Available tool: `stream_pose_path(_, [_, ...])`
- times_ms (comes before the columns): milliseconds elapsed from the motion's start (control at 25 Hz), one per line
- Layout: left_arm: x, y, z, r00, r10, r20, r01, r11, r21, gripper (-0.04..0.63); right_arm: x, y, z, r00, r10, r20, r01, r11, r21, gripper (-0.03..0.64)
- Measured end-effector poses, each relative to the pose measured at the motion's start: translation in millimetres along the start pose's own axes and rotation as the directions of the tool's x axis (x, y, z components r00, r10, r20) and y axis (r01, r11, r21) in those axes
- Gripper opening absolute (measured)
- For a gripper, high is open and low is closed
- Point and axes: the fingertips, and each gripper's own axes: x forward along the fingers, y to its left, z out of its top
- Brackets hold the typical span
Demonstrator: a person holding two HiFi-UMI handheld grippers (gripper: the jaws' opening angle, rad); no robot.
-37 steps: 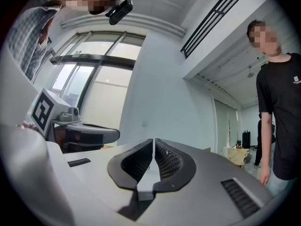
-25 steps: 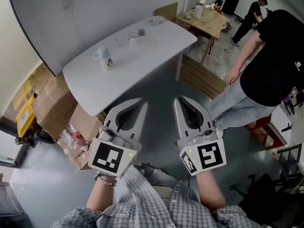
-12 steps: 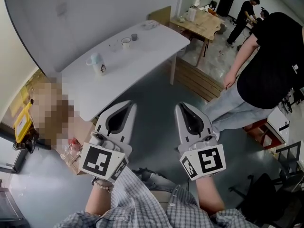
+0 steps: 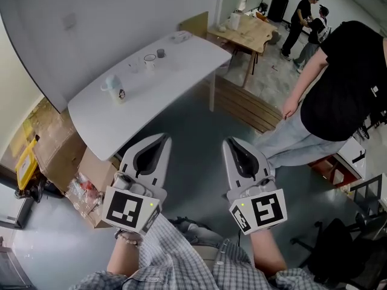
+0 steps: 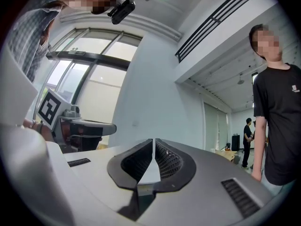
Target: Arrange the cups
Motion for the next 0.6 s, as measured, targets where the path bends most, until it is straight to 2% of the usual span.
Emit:
stream_pose_path(80, [3, -4, 5, 0.999, -0.016, 0.041, 0.017, 0.999, -0.043, 0.008, -6, -5, 1, 1.0, -0.009, 0.003, 0.009, 1.0, -0.013, 0.032])
stream_pose_path(200, [6, -14, 8, 0.998, -0.022, 0.062, 0.027, 0.996, -0.085, 0.008, -17, -15, 3, 1.0, -0.018, 0.012, 0.018, 1.0, 0.004, 0.032])
stream_pose_path(440, [6, -28, 5, 0.999, -0.012, 0.036, 0.013, 0.999, -0.03, 0.008, -26, -23, -3, 1.0, 0.002, 0.009, -0.002, 1.0, 0.023, 0.032])
stream_pose_path(600, [3, -22, 0, 1.0, 0.012, 0.024, -0.011, 1.0, -0.029, 0.009, -20, -21, -10, 1.0, 0.031, 0.001, -0.031, 0.999, 0.034, 0.032])
